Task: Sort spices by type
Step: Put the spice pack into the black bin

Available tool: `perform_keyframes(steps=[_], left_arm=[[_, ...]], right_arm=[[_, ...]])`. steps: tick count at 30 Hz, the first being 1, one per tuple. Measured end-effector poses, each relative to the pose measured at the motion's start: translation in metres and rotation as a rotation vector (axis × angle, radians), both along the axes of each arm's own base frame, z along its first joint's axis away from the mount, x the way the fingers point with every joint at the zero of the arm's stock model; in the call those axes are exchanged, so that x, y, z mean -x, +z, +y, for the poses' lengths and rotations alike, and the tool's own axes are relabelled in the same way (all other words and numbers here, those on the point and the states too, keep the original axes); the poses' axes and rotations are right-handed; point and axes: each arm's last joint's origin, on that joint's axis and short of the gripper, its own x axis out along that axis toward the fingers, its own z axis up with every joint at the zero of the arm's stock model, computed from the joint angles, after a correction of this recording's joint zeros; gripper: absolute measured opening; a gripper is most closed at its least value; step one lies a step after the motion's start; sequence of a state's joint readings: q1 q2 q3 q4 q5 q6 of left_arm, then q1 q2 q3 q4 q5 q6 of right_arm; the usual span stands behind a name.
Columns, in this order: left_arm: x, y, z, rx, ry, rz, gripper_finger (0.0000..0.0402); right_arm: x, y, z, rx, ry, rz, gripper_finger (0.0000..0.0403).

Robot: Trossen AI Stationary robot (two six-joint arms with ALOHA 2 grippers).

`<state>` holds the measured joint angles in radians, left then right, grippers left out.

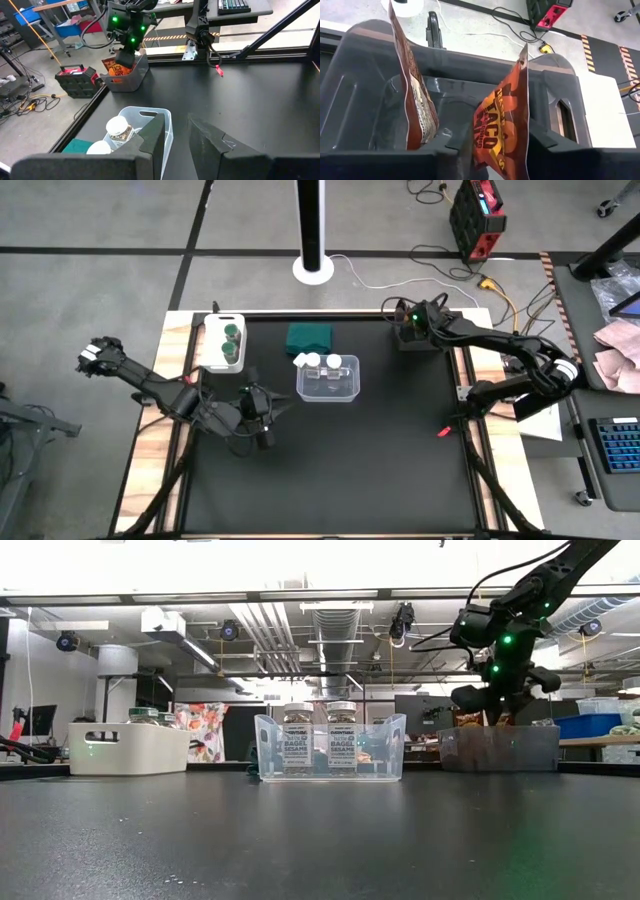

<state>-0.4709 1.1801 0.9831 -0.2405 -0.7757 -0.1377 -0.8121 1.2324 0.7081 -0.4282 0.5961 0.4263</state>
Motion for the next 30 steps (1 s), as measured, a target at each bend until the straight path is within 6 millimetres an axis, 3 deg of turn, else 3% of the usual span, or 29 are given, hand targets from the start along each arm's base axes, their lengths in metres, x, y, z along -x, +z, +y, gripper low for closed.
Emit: perform_keyframes(steps=[12,30], left_arm=[[0.0,-0.0005,0.0,0.002,0.001,0.0,0.0066],[0.0,-0.0006,0.0,0.001,0.001,0.001,0.0066]], right_arm=[[0.0007,0.0042,0.0005,0.014,-0.001,-0.005,0.0157],[0.0005,0.0052,0.0002,0.018,0.002,-0.005,0.016]])
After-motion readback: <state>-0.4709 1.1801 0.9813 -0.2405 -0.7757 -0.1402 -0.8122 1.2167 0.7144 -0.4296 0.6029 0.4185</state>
